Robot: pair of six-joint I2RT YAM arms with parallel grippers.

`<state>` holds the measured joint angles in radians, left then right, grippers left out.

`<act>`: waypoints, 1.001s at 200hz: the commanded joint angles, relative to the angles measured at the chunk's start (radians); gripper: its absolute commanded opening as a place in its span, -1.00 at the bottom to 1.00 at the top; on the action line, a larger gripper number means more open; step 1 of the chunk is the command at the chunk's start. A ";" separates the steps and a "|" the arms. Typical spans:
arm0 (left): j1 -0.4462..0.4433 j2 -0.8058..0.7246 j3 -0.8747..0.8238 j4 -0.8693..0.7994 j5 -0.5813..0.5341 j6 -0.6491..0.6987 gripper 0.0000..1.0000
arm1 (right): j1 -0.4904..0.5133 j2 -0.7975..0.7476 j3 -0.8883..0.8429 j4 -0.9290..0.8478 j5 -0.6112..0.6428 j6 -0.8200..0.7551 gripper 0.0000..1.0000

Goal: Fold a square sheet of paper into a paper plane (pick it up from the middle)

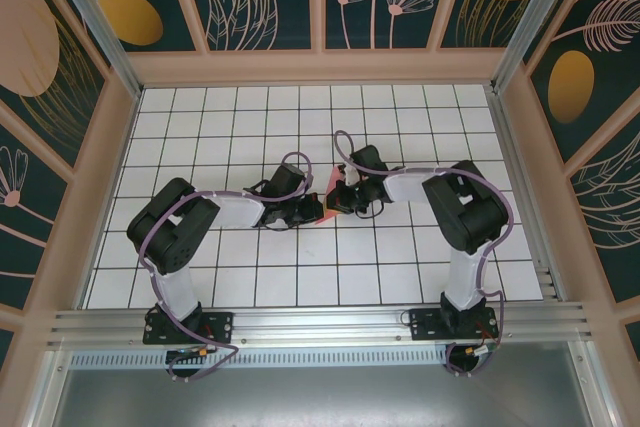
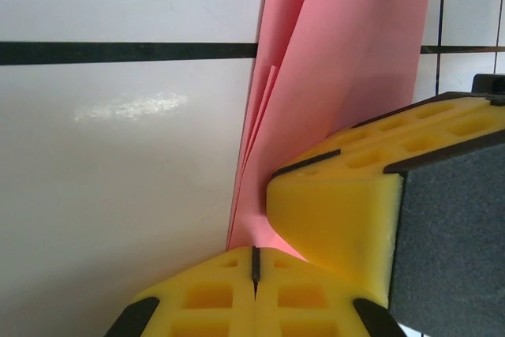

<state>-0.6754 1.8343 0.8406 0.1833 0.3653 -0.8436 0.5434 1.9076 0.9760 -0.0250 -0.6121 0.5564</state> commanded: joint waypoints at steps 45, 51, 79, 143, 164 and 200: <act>0.000 0.033 -0.072 -0.143 -0.070 0.000 -1.00 | -0.152 0.069 0.044 -0.026 0.066 -0.061 -1.00; -0.001 0.030 -0.072 -0.143 -0.071 0.001 -1.00 | -0.167 0.074 0.054 -0.027 0.065 -0.063 -1.00; 0.000 0.029 -0.070 -0.142 -0.068 0.002 -1.00 | -0.210 0.091 0.101 -0.045 0.083 -0.077 -1.00; 0.000 0.030 -0.060 -0.134 -0.062 0.000 -1.00 | -0.152 -0.036 0.063 -0.016 0.043 -0.060 -0.99; 0.000 0.032 -0.059 -0.130 -0.062 0.001 -1.00 | -0.068 -0.049 0.032 -0.007 0.045 -0.043 -0.99; 0.000 0.031 -0.061 -0.130 -0.062 0.000 -1.00 | -0.002 -0.015 0.007 0.006 0.052 -0.012 -0.99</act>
<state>-0.6754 1.8313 0.8238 0.2096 0.3653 -0.8433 0.5240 1.8847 1.0107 -0.0353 -0.5724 0.5159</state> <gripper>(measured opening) 0.070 0.065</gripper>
